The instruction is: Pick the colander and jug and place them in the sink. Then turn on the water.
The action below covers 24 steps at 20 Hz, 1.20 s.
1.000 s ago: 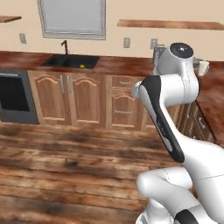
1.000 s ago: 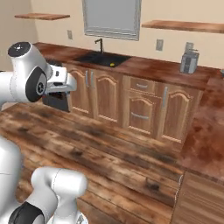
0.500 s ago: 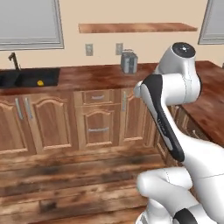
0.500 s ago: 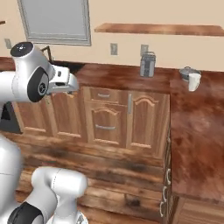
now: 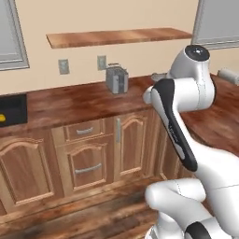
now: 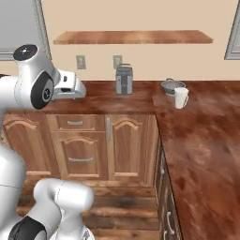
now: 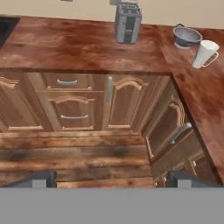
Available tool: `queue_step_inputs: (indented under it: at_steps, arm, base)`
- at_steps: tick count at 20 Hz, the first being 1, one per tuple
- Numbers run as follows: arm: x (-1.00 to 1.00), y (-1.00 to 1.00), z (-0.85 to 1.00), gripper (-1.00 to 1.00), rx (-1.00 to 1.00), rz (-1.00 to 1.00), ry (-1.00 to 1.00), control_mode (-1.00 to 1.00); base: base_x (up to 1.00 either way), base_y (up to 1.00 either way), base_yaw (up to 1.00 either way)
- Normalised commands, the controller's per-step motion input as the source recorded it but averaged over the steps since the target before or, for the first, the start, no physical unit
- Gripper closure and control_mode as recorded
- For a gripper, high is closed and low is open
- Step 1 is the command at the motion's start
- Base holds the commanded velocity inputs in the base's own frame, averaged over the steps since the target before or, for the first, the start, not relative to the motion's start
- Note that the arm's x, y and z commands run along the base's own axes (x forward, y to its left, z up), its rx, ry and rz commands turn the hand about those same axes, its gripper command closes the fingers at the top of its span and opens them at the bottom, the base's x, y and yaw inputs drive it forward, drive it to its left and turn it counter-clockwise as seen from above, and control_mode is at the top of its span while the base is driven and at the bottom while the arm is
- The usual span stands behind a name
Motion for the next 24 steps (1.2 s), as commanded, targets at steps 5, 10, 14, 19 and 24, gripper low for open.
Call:
queue_step_inputs:
  at_steps: [5,10,14,19,24]
  arm:
    - [0.0,0.0,0.0,-1.0,0.0,0.0,0.0,1.0]
    - [0.0,0.0,0.0,-1.0,0.0,0.0,0.0,1.0]
    - [0.0,0.0,0.0,-1.0,0.0,0.0,0.0,1.0]
    - [0.0,0.0,0.0,-1.0,0.0,0.0,0.0,1.0]
    - [0.0,0.0,0.0,-1.0,0.0,0.0,0.0,1.0]
  base:
    - [0.99,0.0,-0.11]
    - [0.88,-0.23,0.09]
    - [0.58,-0.54,0.25]
    - [0.12,-0.58,0.21]
    - [0.57,-0.12,0.06]
